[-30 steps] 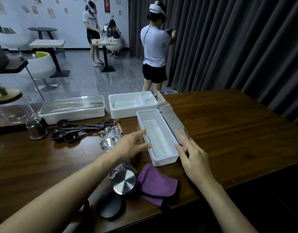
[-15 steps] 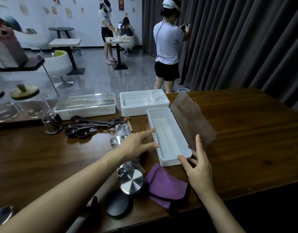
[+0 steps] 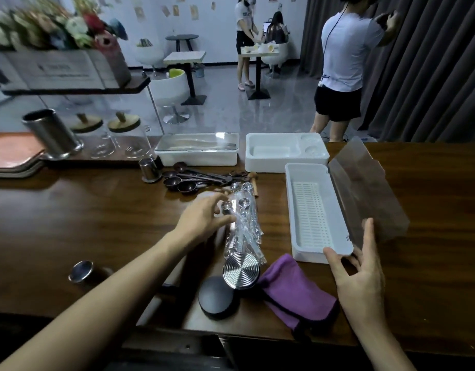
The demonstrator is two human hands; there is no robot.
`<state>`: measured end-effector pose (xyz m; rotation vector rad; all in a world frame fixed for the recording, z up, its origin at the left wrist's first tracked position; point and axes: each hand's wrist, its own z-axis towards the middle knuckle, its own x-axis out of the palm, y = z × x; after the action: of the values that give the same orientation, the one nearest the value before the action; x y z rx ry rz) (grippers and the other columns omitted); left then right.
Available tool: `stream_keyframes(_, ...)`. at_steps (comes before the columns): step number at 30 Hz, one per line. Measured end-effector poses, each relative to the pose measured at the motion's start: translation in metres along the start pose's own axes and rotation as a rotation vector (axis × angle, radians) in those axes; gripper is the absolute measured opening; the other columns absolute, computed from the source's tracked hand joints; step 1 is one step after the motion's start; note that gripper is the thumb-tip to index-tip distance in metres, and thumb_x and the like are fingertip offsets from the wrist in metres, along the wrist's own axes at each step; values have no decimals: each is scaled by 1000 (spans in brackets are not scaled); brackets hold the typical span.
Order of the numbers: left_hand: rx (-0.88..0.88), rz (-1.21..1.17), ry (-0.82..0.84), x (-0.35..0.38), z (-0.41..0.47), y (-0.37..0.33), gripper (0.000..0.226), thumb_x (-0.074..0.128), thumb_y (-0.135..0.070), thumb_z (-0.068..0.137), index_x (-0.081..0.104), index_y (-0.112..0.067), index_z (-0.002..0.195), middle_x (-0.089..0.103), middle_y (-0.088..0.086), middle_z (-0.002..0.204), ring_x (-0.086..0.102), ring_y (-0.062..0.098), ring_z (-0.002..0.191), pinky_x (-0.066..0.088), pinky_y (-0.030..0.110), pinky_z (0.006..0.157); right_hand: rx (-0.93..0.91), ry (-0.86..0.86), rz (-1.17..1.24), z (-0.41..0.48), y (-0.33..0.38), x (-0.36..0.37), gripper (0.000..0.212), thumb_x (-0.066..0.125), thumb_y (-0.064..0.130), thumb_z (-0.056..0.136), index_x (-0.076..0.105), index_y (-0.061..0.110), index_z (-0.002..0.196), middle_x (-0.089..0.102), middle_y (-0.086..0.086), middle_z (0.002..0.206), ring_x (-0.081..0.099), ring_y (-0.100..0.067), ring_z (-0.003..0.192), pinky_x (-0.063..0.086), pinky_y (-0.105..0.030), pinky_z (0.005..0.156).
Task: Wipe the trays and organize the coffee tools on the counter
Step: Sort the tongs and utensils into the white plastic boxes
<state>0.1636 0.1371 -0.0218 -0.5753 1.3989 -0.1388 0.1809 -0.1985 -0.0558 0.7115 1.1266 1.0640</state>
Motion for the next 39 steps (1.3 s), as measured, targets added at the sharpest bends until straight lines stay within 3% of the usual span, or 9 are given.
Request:
stream_keyframes(3,-68,10,72,1,-6,-12,73,74,-67,77,53,-30,137,70,-3,103,67,20,101,48,32,79,-23,-11,-29,0,-1,0,97,65,45,79,11,39,160,29,4,162,49,-17,127,48,-49,105)
stream_keyframes(9,-129,23,74,11,-6,-33,91,73,-72,74,44,-30,148,68,4,129,66,22,111,53,37,92,-50,-15,-66,-1,0,-1,96,66,46,79,14,38,160,31,0,162,54,-28,129,49,-54,103)
stream_keyframes(14,-198,-55,33,13,-2,-32,72,78,-54,81,50,-35,145,72,1,116,66,22,109,40,27,79,-39,-24,-66,-2,1,-1,95,64,50,79,14,41,159,29,1,163,52,-21,129,50,-54,103)
stream_keyframes(20,-237,-204,32,18,6,-25,55,78,-34,84,60,-36,136,74,-1,105,67,15,92,48,26,79,-35,-22,-75,-2,0,-1,93,63,53,80,14,44,159,32,-1,162,54,-22,130,53,-55,99)
stream_keyframes(23,-228,-394,-8,17,7,-19,40,74,-18,88,69,-27,126,73,-3,91,62,6,73,44,12,61,-33,-23,-81,-3,3,-1,93,63,53,79,15,46,158,34,-2,161,56,-20,126,54,-54,98)
stream_keyframes(26,-227,-726,-18,9,5,-22,30,68,-4,94,71,-11,123,72,9,96,65,15,78,54,22,65,-24,-23,-103,-3,2,-1,93,62,54,78,15,45,158,34,-4,161,56,-24,126,54,-55,98)
stream_keyframes(30,-114,-845,-18,-4,16,-36,33,69,-3,94,69,-13,125,70,4,83,65,13,70,54,26,67,-23,-18,-128,-3,0,-1,94,61,57,79,10,49,157,35,-4,160,53,-27,133,52,-57,100)
stream_keyframes(34,-33,-838,19,-8,32,-68,36,71,-5,92,68,-14,127,66,4,88,64,3,64,52,20,63,-9,-18,-131,-3,0,0,96,62,57,78,8,49,157,38,-5,158,53,-27,133,51,-56,100)
stream_keyframes(39,132,-620,121,18,57,-114,44,79,-28,87,69,-26,130,74,-9,107,68,2,97,54,29,92,7,-23,-122,-3,2,-1,95,62,64,80,4,55,155,33,0,162,48,-25,139,49,-53,105)
